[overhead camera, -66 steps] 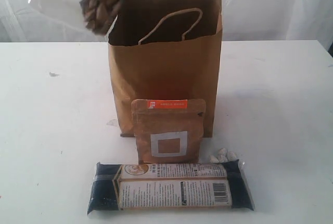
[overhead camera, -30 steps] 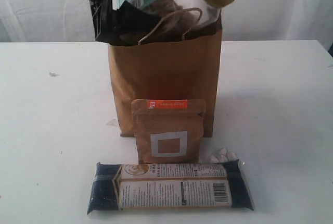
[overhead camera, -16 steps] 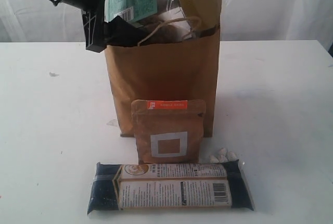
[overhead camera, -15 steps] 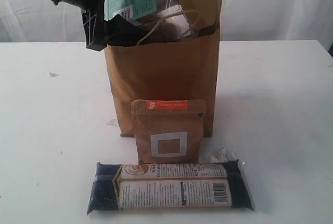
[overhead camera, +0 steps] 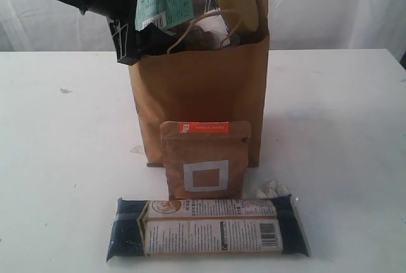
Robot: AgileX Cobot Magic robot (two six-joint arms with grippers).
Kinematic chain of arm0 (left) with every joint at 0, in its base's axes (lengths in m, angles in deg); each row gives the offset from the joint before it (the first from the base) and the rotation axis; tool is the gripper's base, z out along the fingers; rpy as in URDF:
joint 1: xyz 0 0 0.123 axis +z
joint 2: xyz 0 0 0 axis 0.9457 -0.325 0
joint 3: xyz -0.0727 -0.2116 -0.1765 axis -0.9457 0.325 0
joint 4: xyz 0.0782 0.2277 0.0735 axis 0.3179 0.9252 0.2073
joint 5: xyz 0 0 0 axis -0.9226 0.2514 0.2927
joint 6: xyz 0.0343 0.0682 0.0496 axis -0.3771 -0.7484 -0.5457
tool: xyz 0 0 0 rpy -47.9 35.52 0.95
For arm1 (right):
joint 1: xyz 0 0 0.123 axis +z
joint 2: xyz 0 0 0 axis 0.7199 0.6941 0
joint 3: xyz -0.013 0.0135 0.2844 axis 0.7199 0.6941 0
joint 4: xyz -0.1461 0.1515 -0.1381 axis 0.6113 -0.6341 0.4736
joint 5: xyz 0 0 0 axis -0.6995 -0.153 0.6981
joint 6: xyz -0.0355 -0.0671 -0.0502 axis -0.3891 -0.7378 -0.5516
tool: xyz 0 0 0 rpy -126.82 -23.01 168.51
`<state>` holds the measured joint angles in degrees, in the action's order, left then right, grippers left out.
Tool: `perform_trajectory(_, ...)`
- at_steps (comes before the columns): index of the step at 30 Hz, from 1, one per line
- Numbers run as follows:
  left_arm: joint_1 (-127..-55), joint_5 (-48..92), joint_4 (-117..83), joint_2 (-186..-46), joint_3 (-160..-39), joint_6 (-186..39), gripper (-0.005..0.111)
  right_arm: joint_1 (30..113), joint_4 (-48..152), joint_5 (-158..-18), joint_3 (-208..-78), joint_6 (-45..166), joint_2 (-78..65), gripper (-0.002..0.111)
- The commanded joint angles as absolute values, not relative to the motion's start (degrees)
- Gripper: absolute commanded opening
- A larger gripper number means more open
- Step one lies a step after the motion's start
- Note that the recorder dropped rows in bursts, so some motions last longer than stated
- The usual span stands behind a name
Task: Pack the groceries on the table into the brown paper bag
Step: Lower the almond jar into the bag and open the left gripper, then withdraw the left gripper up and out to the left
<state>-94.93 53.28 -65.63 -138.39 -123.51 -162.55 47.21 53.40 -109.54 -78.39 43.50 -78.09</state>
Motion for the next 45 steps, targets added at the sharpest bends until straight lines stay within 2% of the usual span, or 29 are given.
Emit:
perform_trajectory(1,-95.09,53.08,-67.03,-138.40,-123.80,-162.42,0.052,47.39,53.37,-109.51,-78.29,43.73,-78.44,0.008)
perform_trajectory(12,-95.09,52.31,-67.03,-138.53,-123.80,-162.42,0.054,47.39,53.37,-109.51,-78.29,43.73,-78.44,0.008)
perform_trajectory(18,-95.09,52.32,-67.03,-138.66,-123.80,-161.97,0.082,47.39,53.37,-109.51,-78.29,43.73,-78.44,0.008)
perform_trajectory(20,-95.09,52.32,-67.03,-138.66,-123.80,-161.11,0.087,47.39,53.37,-109.51,-78.29,43.73,-78.44,0.008)
perform_trajectory(34,-95.09,59.36,-62.59,-138.66,-123.80,-162.06,0.089,47.39,53.37,-109.51,-78.29,43.73,-78.44,0.008)
perform_trajectory(41,-95.09,59.00,-61.36,-138.66,-123.80,-161.80,0.106,47.39,53.37,-109.51,-78.29,43.73,-78.44,0.008)
perform_trajectory(45,-95.09,58.90,-60.56,-138.66,-123.80,-161.80,0.106,47.39,53.37,-109.51,-78.29,43.73,-78.44,0.008)
